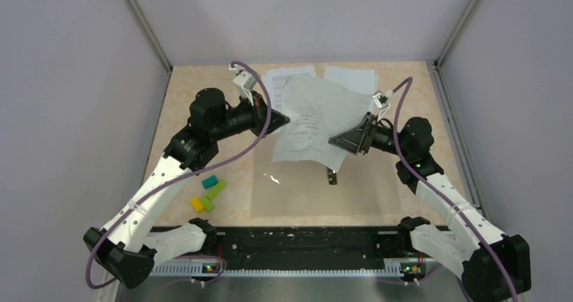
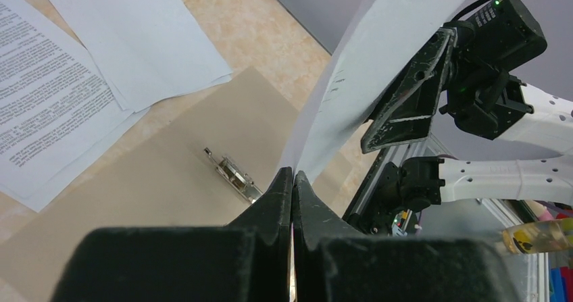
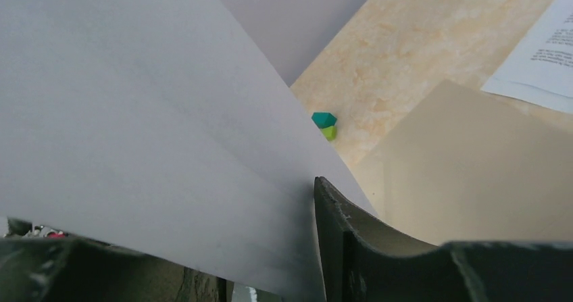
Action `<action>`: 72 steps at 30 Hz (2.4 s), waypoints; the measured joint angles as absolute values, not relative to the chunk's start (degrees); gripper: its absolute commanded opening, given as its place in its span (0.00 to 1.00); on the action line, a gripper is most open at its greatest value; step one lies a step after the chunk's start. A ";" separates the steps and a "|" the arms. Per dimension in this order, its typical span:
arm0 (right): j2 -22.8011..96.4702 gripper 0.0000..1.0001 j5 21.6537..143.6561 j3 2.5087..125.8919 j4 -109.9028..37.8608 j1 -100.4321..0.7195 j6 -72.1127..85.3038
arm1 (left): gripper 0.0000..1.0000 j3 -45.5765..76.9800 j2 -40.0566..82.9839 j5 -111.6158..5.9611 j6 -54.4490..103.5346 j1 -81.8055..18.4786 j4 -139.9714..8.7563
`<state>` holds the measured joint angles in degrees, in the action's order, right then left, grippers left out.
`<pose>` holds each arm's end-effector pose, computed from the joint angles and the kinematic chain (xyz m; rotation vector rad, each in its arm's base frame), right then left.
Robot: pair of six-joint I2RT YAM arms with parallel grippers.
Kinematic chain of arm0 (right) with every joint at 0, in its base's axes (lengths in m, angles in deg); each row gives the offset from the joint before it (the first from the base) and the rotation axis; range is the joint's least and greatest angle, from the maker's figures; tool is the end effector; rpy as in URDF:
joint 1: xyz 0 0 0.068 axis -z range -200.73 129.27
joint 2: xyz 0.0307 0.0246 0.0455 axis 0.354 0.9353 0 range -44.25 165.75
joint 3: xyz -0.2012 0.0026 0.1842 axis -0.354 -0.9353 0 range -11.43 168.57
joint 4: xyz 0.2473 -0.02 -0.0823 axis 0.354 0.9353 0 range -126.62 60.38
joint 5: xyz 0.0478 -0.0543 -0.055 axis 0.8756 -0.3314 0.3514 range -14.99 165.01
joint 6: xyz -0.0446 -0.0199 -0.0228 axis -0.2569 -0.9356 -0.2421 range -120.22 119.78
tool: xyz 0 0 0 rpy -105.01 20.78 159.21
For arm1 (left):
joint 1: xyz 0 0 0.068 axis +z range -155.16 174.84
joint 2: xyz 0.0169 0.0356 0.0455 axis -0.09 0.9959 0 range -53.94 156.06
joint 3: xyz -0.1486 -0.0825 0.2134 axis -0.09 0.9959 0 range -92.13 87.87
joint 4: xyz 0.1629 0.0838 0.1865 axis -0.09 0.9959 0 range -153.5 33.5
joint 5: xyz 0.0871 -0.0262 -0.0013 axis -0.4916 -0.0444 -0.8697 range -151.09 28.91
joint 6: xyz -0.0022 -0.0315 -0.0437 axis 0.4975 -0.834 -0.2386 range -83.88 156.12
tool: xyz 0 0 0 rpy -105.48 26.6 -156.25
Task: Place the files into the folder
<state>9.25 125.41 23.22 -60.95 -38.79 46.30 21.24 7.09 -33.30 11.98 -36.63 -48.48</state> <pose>0.1915 0.0913 0.3127 -0.3921 1.6775 1.5080 0.1911 -0.1364 0.4108 0.4957 1.7868 -1.1147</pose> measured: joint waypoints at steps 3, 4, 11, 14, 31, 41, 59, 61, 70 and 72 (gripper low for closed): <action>9.27 0.25 124.09 23.22 -58.66 -38.79 44.86 | 0.00 21.50 7.16 -33.28 11.63 -36.56 -48.52; 9.29 0.21 123.61 23.26 -57.85 -38.82 44.34 | 0.00 21.63 7.25 -33.25 11.48 -36.56 -48.52; 11.30 0.00 118.74 27.48 -49.09 -38.79 39.83 | 0.00 23.56 9.89 -34.13 9.56 -36.34 -49.88; 12.70 0.00 115.92 30.04 -44.47 -38.82 36.95 | 0.00 25.41 11.25 -37.23 9.38 -36.32 -50.34; 18.32 0.00 104.12 30.78 -34.88 -40.70 27.68 | 0.00 36.52 20.97 -56.88 9.23 -38.53 -64.98; 21.60 0.00 94.26 25.73 -42.00 -44.50 26.20 | 0.00 39.73 28.12 -59.46 6.95 -38.51 -71.82; 20.02 0.00 90.83 18.91 -48.28 -47.69 24.97 | 0.00 45.96 30.35 -59.22 3.54 -38.53 -80.65; 19.43 0.00 90.72 18.59 -48.45 -48.00 24.84 | 0.00 46.68 30.35 -59.00 3.06 -38.53 -81.57; 18.60 0.00 90.70 18.04 -48.60 -48.70 24.86 | 0.00 48.17 30.35 -58.72 2.15 -38.57 -83.67; 18.60 0.00 90.70 17.80 -48.80 -48.85 24.88 | 0.00 48.39 30.35 -58.67 1.95 -38.59 -83.84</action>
